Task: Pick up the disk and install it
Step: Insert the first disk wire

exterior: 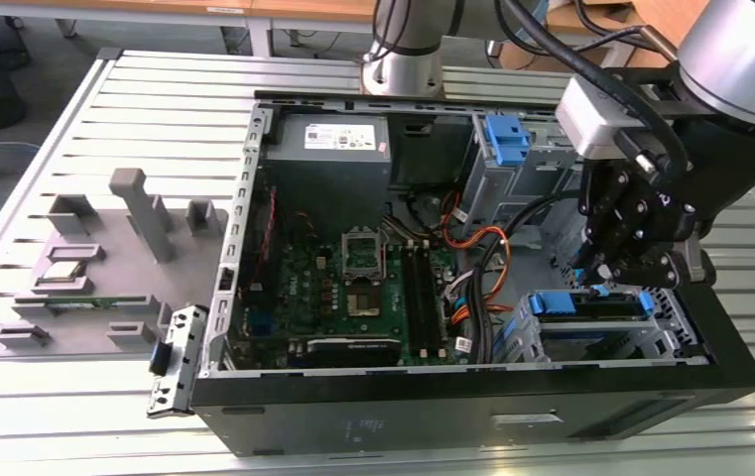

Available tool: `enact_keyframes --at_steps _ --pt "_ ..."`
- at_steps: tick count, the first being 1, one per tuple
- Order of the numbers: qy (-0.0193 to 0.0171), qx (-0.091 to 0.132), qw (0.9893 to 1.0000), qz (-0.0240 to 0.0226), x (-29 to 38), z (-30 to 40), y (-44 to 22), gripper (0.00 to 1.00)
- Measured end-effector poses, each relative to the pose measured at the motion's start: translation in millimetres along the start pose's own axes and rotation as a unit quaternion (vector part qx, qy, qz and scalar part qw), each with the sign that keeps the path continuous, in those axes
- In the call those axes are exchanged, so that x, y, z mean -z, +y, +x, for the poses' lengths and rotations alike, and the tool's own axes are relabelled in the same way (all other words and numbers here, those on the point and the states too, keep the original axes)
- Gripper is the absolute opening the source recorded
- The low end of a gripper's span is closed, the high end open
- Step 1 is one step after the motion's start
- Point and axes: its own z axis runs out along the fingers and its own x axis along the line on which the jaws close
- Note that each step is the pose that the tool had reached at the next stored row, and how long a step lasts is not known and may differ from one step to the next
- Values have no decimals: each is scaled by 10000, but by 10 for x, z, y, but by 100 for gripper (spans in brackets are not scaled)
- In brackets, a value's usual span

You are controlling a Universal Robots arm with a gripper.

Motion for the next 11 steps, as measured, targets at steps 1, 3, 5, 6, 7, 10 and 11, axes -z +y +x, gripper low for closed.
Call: enact_keyframes --at_steps 1,3,5,6,7,10,11 --pt "0 0 10000 -1 0 0 0 23" --pt "0 2 10000 -2 0 1 -9 23" --pt "0 0 10000 -2 0 3 -35 23" --pt "-1 1 10000 -2 0 4 -52 23" --pt "0 1 10000 -2 1 5 -70 23" --pt "0 0 10000 -2 0 9 -140 23" --pt "0 0 10000 -2 0 11 -166 23"
